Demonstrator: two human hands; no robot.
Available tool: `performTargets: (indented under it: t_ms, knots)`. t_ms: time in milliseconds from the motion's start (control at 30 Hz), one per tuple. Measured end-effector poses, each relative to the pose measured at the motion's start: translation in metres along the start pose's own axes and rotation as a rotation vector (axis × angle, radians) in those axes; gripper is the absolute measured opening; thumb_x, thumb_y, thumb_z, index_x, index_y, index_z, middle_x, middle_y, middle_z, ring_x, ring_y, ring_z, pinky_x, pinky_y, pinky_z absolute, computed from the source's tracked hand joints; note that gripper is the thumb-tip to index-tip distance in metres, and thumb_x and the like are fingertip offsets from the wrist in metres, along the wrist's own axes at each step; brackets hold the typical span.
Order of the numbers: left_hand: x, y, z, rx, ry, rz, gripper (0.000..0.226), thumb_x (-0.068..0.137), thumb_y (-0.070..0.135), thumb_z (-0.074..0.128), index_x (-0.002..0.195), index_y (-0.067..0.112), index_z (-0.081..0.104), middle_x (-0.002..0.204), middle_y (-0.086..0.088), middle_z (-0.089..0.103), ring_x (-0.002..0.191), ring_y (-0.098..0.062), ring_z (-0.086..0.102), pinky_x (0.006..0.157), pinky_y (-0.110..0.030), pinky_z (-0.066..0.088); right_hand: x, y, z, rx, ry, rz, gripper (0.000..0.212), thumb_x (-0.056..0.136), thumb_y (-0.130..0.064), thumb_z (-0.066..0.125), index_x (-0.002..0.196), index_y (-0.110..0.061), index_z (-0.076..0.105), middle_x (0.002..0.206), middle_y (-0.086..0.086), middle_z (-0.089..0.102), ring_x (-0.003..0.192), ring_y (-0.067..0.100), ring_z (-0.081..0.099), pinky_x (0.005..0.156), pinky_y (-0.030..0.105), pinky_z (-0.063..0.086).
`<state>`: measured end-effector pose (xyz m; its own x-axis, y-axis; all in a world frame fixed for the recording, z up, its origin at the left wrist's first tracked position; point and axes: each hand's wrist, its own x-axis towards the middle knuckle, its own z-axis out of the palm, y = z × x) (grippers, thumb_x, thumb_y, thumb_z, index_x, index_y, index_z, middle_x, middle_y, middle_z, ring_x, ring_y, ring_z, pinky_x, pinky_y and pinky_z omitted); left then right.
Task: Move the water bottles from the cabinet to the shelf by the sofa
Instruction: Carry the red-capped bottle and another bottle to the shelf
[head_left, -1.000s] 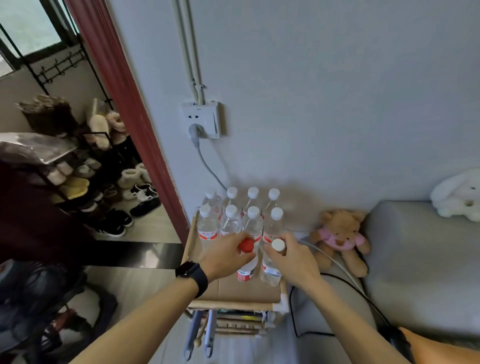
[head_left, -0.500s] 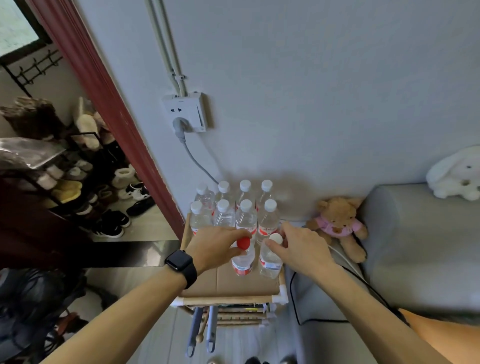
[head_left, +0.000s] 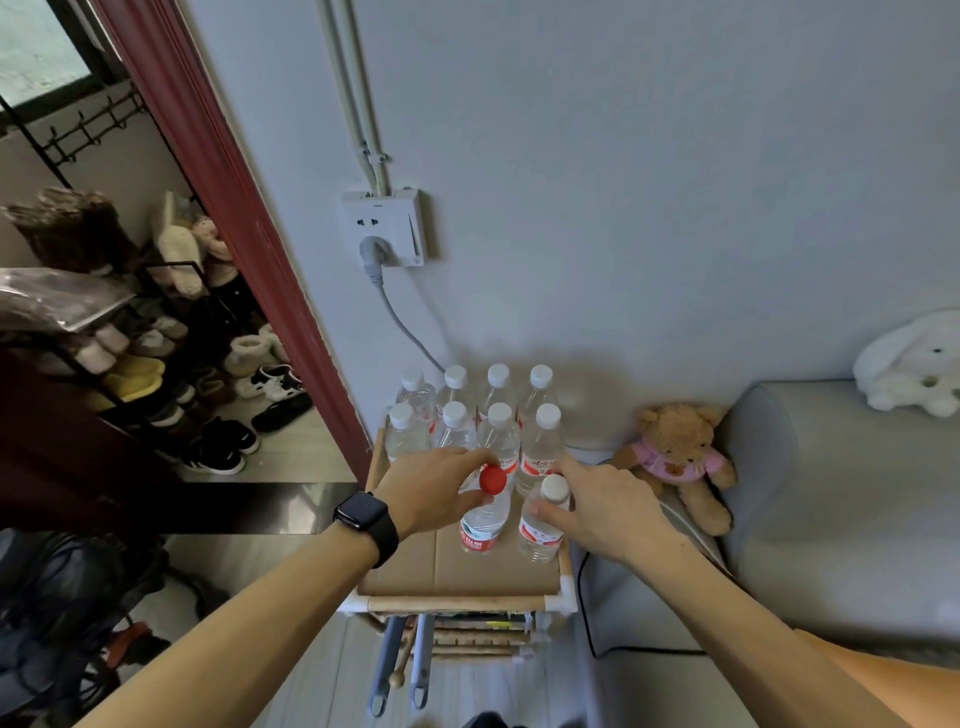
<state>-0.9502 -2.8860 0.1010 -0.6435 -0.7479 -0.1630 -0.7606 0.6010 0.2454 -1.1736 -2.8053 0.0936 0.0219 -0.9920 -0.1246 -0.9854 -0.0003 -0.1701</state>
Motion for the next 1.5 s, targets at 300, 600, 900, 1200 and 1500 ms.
performTargets:
  t_ms: [300,600,900,1200,1500]
  knots:
    - [0.005,0.018,0.015,-0.219,0.132,-0.119,0.033,0.095,0.044,0.056,0.125,0.031,0.05,0.108,0.007,0.069,0.091,-0.013,0.066,0.074,-0.032,0.054,0.003,0.008,-0.003,0.118,0.037,-0.118,0.039,0.098,-0.045,0.047,0.132,-0.026,0.043,0.116,0.004,0.061,0.106,0.03,0.059,0.075,0.037,0.04]
    - [0.005,0.016,0.022,-0.387,0.209,-0.184,0.028,0.093,0.037,0.061,0.119,0.028,0.055,0.114,0.008,0.065,0.1,-0.012,0.06,0.088,-0.035,0.051,0.017,0.004,0.002,0.158,0.104,-0.106,0.027,0.097,-0.043,0.047,0.116,-0.024,0.047,0.104,0.005,0.062,0.092,0.029,0.059,0.071,0.04,0.045]
    - [0.009,0.028,0.023,-0.441,0.228,-0.168,0.028,0.095,0.03,0.061,0.122,0.026,0.055,0.12,0.007,0.063,0.097,-0.012,0.062,0.08,-0.025,0.047,0.023,0.004,-0.005,0.168,0.116,-0.115,0.034,0.097,-0.038,0.049,0.127,-0.023,0.044,0.101,0.009,0.064,0.092,0.033,0.06,0.065,0.035,0.035]
    - [0.009,0.027,0.03,-0.489,0.248,-0.186,0.031,0.094,0.033,0.063,0.123,0.027,0.055,0.123,0.008,0.063,0.1,-0.011,0.063,0.084,-0.023,0.047,0.022,0.009,-0.002,0.203,0.062,-0.093,0.047,0.093,-0.046,0.047,0.137,-0.032,0.036,0.101,0.005,0.064,0.092,0.031,0.06,0.064,0.035,0.037]
    - [0.011,0.031,0.034,-0.488,0.299,-0.188,0.033,0.094,0.037,0.062,0.124,0.03,0.054,0.122,0.007,0.064,0.1,-0.012,0.063,0.086,-0.03,0.054,0.014,0.008,0.004,0.242,0.084,-0.048,0.051,0.096,-0.039,0.05,0.142,-0.034,0.03,0.104,0.003,0.065,0.093,0.028,0.062,0.073,0.04,0.049]
